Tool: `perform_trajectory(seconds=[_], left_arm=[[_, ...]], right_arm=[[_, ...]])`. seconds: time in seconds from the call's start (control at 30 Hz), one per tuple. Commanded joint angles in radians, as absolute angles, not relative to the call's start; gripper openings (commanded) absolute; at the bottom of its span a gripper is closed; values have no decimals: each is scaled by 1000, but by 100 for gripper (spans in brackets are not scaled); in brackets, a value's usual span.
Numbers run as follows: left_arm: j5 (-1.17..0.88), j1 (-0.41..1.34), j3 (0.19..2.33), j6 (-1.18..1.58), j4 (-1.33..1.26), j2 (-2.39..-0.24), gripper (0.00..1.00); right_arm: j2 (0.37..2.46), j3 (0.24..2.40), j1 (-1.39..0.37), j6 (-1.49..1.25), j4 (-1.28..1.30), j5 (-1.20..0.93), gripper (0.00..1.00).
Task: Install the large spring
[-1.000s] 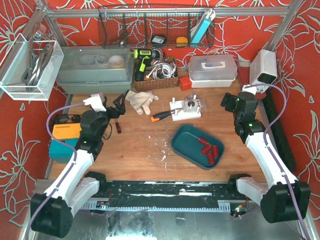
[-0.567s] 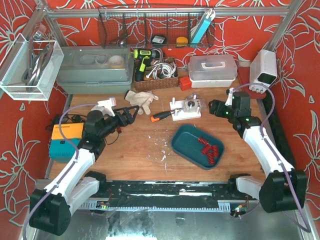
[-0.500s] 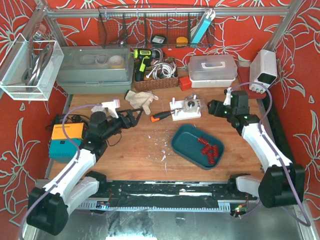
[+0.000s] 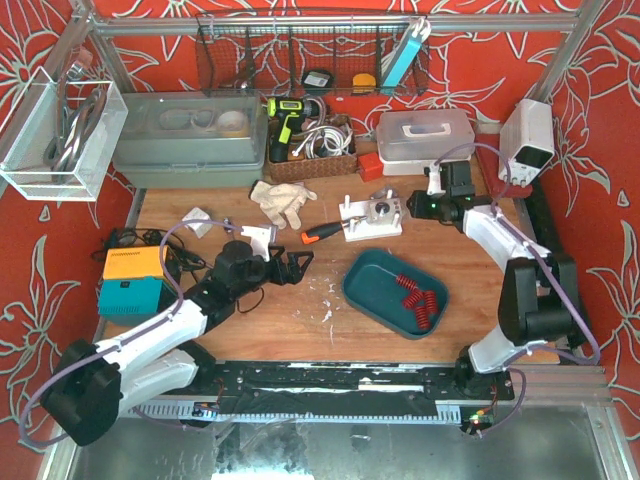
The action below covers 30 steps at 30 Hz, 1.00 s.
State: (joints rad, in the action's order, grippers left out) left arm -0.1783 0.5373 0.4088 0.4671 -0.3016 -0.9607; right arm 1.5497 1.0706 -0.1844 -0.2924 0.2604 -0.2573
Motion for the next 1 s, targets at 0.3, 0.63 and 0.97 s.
perform_trajectory(seconds=[0.3,0.63,0.97], left_arm=[[-25,564,365,359,-353,-1018,100],[-49,566,379,359,-354,-1057,100],[-42,568,379,356,-353,-1060,100]], right_arm=[[1805,1290,-198,-160,379,-374,45],[1910,1357,-200,-136,400,-424,41],[1905,1352,-201,-150,369,-408,0]])
